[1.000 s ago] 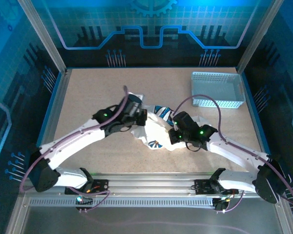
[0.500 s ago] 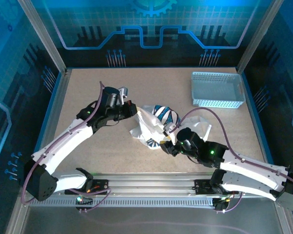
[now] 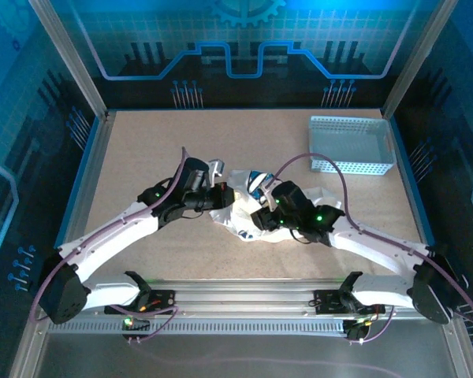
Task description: Fold the inside-out t-shirt
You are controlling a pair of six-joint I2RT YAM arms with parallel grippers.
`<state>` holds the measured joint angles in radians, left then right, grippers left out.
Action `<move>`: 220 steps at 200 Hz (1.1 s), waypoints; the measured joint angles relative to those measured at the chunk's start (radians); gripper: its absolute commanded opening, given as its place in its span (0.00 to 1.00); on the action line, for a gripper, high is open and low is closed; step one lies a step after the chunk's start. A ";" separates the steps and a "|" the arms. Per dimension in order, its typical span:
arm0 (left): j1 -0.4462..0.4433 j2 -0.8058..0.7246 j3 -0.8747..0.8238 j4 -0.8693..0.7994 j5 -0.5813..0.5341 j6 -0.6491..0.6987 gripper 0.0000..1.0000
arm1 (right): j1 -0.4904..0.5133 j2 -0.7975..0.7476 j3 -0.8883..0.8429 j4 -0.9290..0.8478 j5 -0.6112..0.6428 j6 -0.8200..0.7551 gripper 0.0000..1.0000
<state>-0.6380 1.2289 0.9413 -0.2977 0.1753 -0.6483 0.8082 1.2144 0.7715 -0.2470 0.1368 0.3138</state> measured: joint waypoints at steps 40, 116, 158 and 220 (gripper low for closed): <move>-0.001 -0.039 -0.015 0.047 0.031 0.003 0.00 | -0.019 0.104 0.027 0.024 -0.014 -0.008 0.40; 0.019 -0.069 -0.027 0.059 0.045 0.039 0.00 | -0.080 -0.037 0.090 -0.060 -0.182 -0.038 0.00; 0.094 -0.030 -0.027 0.017 0.001 0.055 0.00 | -0.093 -0.212 0.100 -0.069 -0.385 -0.017 0.00; 0.093 0.019 -0.024 0.013 0.019 0.056 0.00 | -0.266 -0.162 -0.020 -0.008 -0.499 0.120 0.42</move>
<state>-0.5449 1.2484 0.9173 -0.2844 0.1944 -0.5922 0.5419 1.0523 0.7517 -0.2554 -0.3618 0.4339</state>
